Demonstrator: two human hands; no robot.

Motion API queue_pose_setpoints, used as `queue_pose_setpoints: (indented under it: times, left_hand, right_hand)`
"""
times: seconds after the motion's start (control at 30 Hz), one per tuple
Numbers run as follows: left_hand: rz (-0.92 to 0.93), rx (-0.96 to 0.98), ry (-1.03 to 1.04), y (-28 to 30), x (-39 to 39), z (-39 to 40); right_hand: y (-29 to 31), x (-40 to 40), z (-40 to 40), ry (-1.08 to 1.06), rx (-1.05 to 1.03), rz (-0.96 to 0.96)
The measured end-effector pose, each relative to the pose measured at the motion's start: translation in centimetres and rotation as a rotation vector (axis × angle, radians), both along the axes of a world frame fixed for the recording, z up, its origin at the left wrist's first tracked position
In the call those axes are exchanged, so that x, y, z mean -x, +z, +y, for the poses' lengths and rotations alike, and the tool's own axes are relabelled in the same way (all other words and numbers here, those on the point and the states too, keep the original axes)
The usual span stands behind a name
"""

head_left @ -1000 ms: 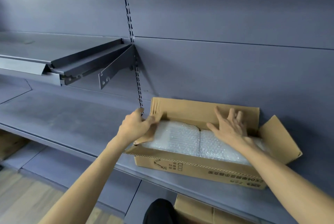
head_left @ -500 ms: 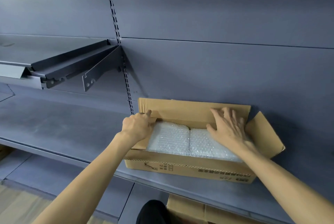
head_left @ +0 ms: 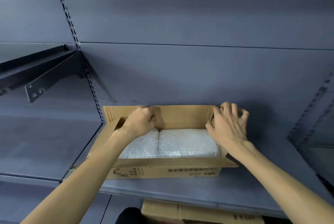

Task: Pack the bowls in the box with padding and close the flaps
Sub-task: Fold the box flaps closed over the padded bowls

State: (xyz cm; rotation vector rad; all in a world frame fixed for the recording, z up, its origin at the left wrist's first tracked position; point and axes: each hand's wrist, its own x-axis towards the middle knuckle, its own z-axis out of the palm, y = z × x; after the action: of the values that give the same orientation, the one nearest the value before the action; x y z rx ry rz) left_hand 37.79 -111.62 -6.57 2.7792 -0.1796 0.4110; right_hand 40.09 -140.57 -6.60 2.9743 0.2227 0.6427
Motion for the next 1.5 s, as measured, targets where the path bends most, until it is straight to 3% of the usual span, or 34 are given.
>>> queue_pose_setpoints:
  times: [0.1, 0.27, 0.37, 0.5, 0.87, 1.0, 1.17, 1.3, 1.5]
  left_hand:
    - [0.052, -0.052, -0.175, -0.6, -1.0, -2.5]
    - [0.124, -0.046, -0.063, -1.3, -2.2, -4.4]
    - [0.140, -0.086, -0.037, -1.3, -2.7, -4.2]
    - [0.214, -0.180, 0.036, -1.3, -3.0, -3.5]
    - [0.028, -0.298, 0.099, 0.4, -2.1, -2.2]
    - [0.057, -0.289, 0.201, 1.0, -0.9, 1.4]
    - [0.191, -0.205, 0.343, 1.2, 1.3, 8.6]
    - [0.230, -0.156, 0.329, 0.8, 2.5, 11.5]
    - [0.174, -0.301, 0.325, -0.6, 2.9, 11.3]
  right_hand:
    - [0.4, 0.2, -1.5, -0.114, -0.024, 0.133]
    - [0.0, 1.0, -2.4, -0.064, -0.192, 0.149]
    - [-0.5, 1.3, -2.6, 0.077, -0.296, 0.133]
    - [-0.8, 1.8, -2.4, 0.364, -0.523, 0.284]
    - [0.0, 2.3, -1.8, 0.370, -0.330, 0.839]
    - [0.9, 3.0, -1.6, 0.443, -0.123, 1.035]
    - [0.7, 3.0, -1.3, 0.507, -0.091, 1.038]
    - [1.2, 2.2, -1.4, 0.482, -0.195, 0.975]
    - [1.1, 1.2, -0.7, 0.406, -0.299, 0.585]
